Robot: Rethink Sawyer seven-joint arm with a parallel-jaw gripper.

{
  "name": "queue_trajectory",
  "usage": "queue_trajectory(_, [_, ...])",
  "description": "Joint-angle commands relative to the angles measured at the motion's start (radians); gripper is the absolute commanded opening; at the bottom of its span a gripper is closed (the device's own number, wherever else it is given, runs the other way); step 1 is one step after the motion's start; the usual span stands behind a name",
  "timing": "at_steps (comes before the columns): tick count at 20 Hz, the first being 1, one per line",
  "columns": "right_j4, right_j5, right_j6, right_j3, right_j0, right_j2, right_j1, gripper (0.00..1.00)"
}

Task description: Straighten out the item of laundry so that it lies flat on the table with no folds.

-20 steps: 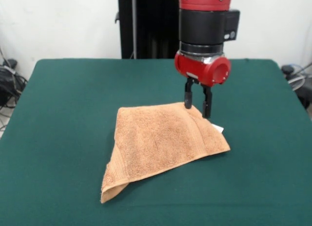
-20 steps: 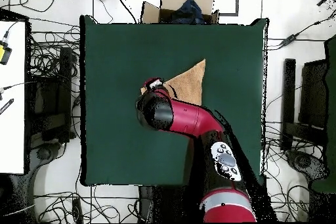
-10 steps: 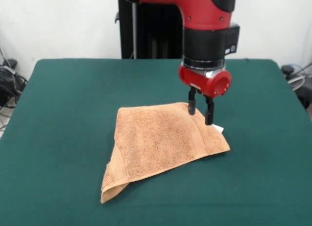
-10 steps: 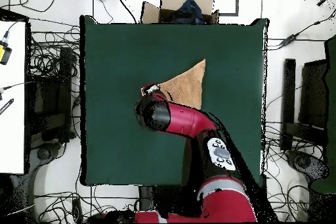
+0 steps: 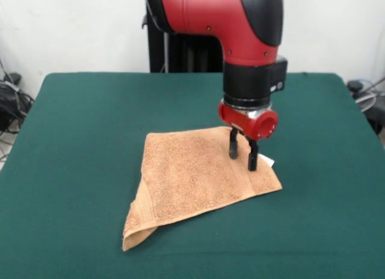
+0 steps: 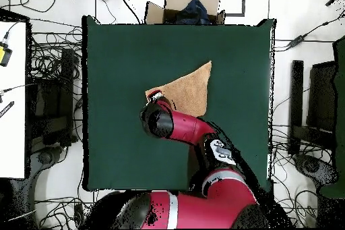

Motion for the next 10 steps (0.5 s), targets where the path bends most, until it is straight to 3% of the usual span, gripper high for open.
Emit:
queue_trajectory(1, [-0.022, -0.101, 0.114, 0.001, -0.012, 0.049, 0.118, 1.0])
queue_trajectory(10, [0.01, -0.253, 0.122, -0.132, 0.008, 0.07, 0.267, 1.0])
